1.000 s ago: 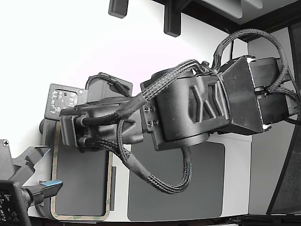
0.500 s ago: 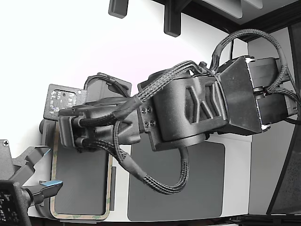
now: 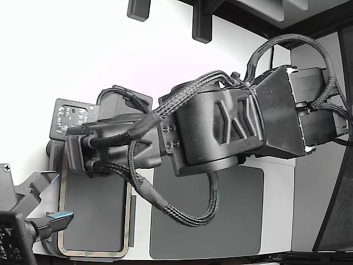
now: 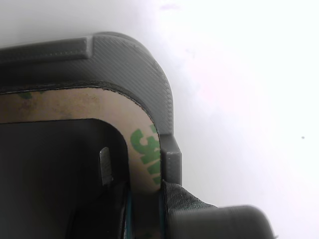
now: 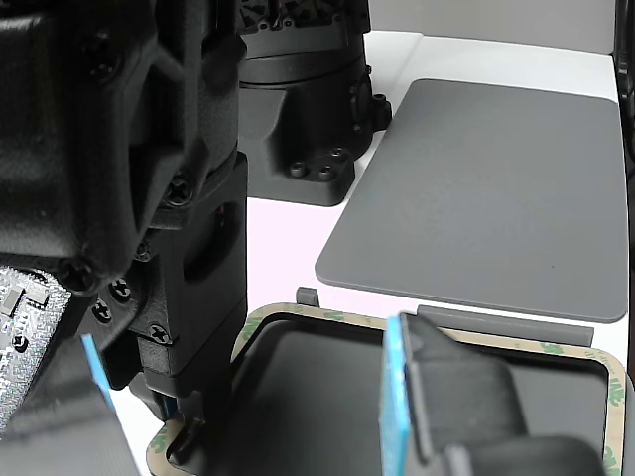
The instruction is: Move top rectangular frame to the holder.
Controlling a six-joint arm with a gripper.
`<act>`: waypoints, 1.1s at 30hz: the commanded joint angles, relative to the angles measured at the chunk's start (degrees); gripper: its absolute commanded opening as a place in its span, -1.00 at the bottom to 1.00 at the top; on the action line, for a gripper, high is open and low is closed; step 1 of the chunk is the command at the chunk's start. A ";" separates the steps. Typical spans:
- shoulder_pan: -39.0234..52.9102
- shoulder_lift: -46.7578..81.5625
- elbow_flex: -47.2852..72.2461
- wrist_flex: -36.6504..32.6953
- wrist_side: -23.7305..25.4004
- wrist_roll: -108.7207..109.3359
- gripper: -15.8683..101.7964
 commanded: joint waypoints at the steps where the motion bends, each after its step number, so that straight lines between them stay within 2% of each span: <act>1: -0.79 1.32 -1.32 0.53 0.00 0.09 -0.90; 33: -0.53 0.18 -2.20 0.53 0.18 -0.79 -0.90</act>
